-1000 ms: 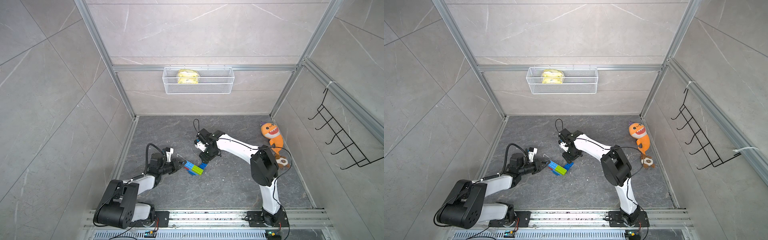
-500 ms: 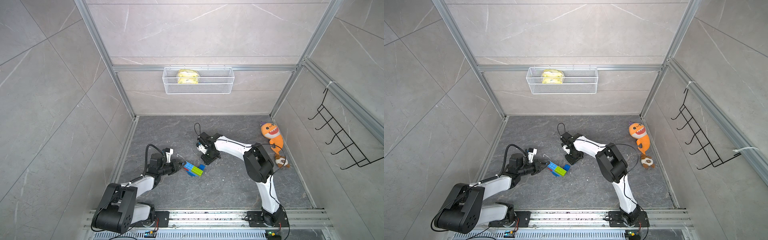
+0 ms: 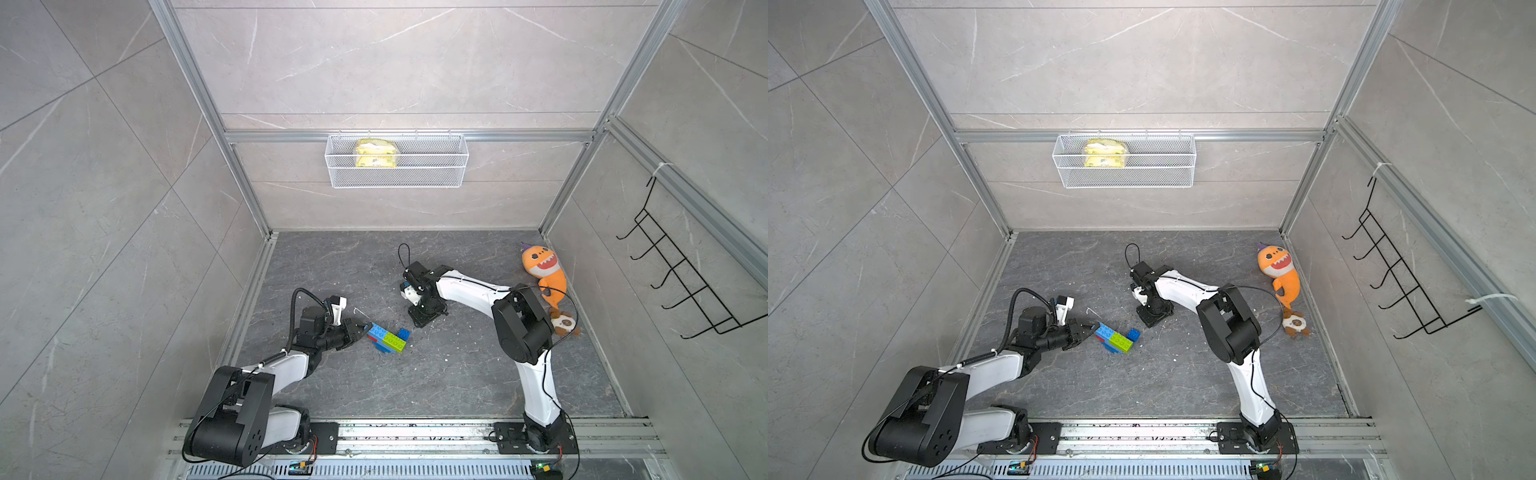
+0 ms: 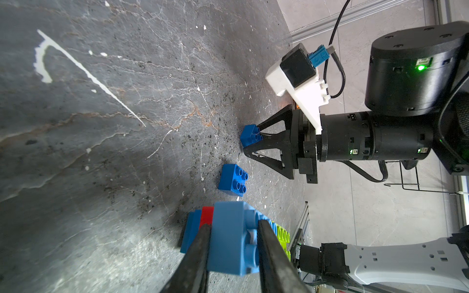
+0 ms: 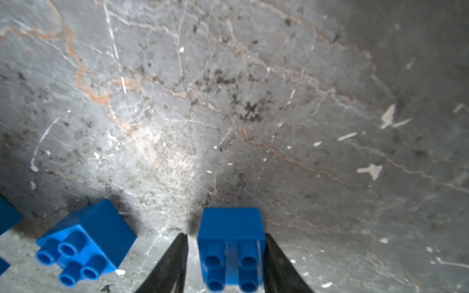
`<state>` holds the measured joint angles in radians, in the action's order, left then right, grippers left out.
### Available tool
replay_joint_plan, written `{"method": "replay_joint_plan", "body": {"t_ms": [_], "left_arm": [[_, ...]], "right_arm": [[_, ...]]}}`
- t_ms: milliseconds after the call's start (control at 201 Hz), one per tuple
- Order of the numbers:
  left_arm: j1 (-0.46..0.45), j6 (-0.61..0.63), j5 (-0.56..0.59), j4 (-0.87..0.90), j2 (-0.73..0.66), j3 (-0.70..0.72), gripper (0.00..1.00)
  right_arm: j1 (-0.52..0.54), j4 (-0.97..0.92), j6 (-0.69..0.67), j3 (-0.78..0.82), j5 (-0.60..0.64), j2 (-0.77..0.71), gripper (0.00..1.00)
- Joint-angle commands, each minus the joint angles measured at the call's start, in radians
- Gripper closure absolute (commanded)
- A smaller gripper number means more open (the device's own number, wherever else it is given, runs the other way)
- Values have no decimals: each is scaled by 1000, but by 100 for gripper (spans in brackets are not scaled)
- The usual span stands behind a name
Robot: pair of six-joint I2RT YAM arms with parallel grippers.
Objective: Assemble a heart with lego
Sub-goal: Pick up the lego brick from the center of the board.
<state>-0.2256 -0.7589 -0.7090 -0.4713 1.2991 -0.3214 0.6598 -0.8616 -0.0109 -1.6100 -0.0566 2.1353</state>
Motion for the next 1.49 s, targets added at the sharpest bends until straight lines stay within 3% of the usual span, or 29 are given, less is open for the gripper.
{"method": "replay_joint_plan", "body": {"t_ms": [0,583,807,1071,1490], "left_arm": [[-4,33,33,76,2,13,68],[-4,30,30,69,3,8,68],[-4,29,28,69,6,5,68],[-4,32,31,74,3,5,68],[-4,32,29,75,0,5,68]], "right_arm": [[4,-7,11,-26,0,-6,53],[5,-18,17,-51,6,-8,53],[5,-24,17,-55,9,-5,61],[4,-37,10,-49,17,-3,54],[5,-50,3,-45,14,11,56]]}}
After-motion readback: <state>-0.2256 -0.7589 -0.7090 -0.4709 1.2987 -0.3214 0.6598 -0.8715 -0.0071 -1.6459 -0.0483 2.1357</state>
